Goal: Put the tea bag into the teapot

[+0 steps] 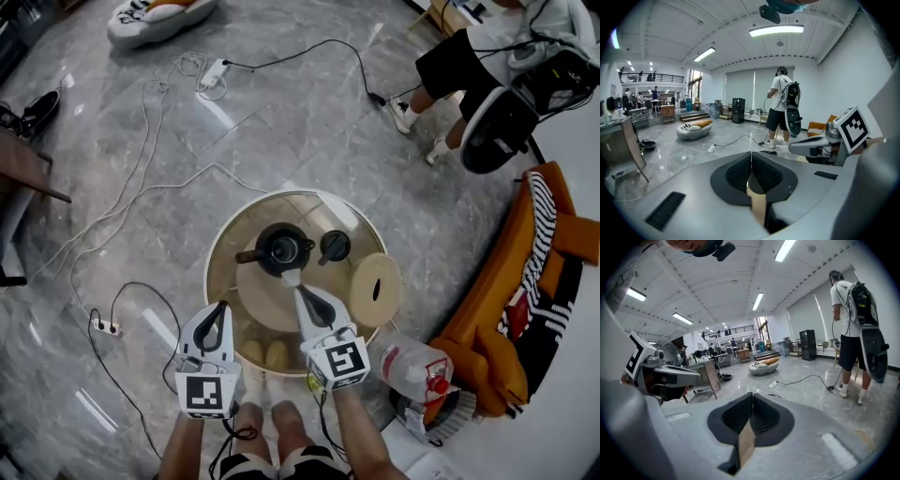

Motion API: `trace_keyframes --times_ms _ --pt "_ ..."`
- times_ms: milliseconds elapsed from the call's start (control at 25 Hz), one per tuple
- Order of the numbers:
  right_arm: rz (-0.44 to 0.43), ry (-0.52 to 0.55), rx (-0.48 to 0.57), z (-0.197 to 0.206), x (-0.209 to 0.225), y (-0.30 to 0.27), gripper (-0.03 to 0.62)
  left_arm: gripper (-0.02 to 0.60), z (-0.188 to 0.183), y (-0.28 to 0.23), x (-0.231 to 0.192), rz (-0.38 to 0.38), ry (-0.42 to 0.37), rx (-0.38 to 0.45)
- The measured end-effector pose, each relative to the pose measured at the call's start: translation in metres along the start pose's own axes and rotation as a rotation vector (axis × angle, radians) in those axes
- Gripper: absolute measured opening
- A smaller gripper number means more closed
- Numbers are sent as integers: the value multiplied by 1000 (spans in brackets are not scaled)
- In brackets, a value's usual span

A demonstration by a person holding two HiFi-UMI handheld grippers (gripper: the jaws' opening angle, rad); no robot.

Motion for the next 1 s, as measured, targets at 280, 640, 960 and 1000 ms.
trace_keyframes --times_ms 280,640,960,1000 --pt "11 13 22 -29 13 -16 3 21 -26 -10 -8 -15 15 17" --pt "21 18 5 -24 27 -46 3 21 -26 -37 -20 -9 12 25" --pt "21 1 -43 8 34 -67 5 21 -4 -54 -31 -33 93 -35" --pt "20 1 -48 12 34 -69 5 21 0 -55 -32 -41 112 -46"
Point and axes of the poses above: the fingertips, and each gripper's own axes: y backward along the fingers, x to its right, z out of its underside, the point moved 3 cm from there along y, backward along the fingers, and after that the axes turned 9 degrees about y, right-handed, at the moved point
